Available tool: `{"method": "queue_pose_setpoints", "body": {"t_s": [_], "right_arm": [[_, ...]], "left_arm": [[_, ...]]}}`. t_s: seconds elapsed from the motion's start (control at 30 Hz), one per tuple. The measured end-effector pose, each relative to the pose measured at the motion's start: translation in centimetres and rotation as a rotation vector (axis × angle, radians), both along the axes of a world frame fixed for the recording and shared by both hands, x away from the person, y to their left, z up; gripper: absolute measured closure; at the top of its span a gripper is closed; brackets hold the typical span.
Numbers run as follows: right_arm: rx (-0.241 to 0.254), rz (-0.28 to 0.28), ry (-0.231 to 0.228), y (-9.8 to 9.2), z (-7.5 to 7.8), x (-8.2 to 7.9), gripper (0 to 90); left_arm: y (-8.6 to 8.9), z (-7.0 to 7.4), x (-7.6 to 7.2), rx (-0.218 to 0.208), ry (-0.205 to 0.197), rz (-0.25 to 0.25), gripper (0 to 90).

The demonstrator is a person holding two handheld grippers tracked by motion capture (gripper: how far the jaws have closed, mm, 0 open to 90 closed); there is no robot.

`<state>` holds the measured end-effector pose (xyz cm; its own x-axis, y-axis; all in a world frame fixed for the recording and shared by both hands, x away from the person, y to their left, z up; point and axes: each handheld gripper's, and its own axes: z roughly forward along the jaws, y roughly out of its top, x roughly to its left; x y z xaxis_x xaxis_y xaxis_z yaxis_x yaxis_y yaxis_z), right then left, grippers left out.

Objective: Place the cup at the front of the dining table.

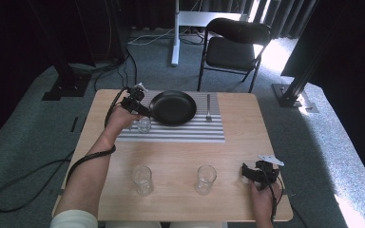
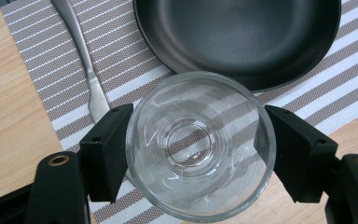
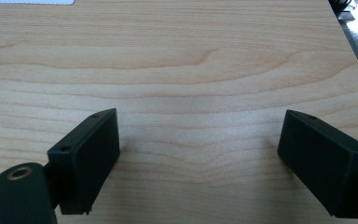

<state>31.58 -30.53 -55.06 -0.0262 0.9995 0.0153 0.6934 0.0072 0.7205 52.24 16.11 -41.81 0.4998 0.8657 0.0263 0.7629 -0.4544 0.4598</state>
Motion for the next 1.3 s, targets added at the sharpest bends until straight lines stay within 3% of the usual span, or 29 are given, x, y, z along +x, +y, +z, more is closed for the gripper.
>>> {"method": "queue_pose_setpoints", "body": {"t_s": [0.1, 0.17, 0.23, 0.37, 0.43, 0.47, 0.5, 0.53, 0.63, 0.8, 0.97, 1.0, 1.3], "right_arm": [[0.000, 0.000, 0.000, 0.0, 0.0, 0.0, 12.1], [0.000, 0.000, 0.000, 0.0, 0.0, 0.0, 12.1], [0.000, 0.000, 0.000, 0.0, 0.0, 0.0, 12.1], [0.000, 0.000, 0.000, 0.0, 0.0, 0.0, 12.1], [0.000, 0.000, 0.000, 0.0, 0.0, 0.0, 12.1], [0.000, 0.000, 0.000, 0.0, 0.0, 0.0, 12.1], [-0.001, 0.000, 0.000, 0.0, 0.0, 0.0, 12.1], [0.000, 0.000, 0.000, 0.0, 0.0, 0.0, 12.1], [0.000, 0.000, 0.000, 0.0, 0.0, 0.0, 12.1], [0.000, 0.000, 0.000, 0.0, 0.0, 0.0, 12.1], [0.000, 0.000, 0.000, 0.0, 0.0, 0.0, 12.1], [0.000, 0.000, 0.000, 0.0, 0.0, 0.0, 12.1], [0.000, 0.000, 0.000, 0.0, 0.0, 0.0, 12.1]], "left_arm": [[-0.2, -0.5, 0.2, 0.020, -0.007, -0.004, 28.8], [0.0, -1.0, 0.4, 0.000, 0.006, 0.004, 28.8], [0.2, -1.3, 0.3, -0.034, -0.024, 0.021, 28.7], [0.2, -1.4, 0.1, -0.024, -0.052, 0.000, 28.3], [0.2, -1.7, -0.1, -0.016, -0.071, -0.013, 21.9], [-0.2, -2.2, -0.5, 0.041, -0.117, 0.001, 17.3], [-0.2, -2.3, -0.6, 0.042, -0.113, -0.005, 17.3], [-0.1, -2.3, -0.7, 0.020, -0.110, -0.014, 17.3], [0.0, -2.4, -0.9, 0.016, -0.125, -0.006, 17.3], [0.8, -2.4, -1.6, -0.061, -0.115, 0.023, 17.5], [1.0, -2.6, -2.6, -0.048, -0.125, 0.014, 17.5], [1.3, -2.5, -3.0, -0.069, -0.128, 0.029, 17.4], [2.6, -2.4, -4.7, -0.102, -0.133, 0.048, 17.5]]}}
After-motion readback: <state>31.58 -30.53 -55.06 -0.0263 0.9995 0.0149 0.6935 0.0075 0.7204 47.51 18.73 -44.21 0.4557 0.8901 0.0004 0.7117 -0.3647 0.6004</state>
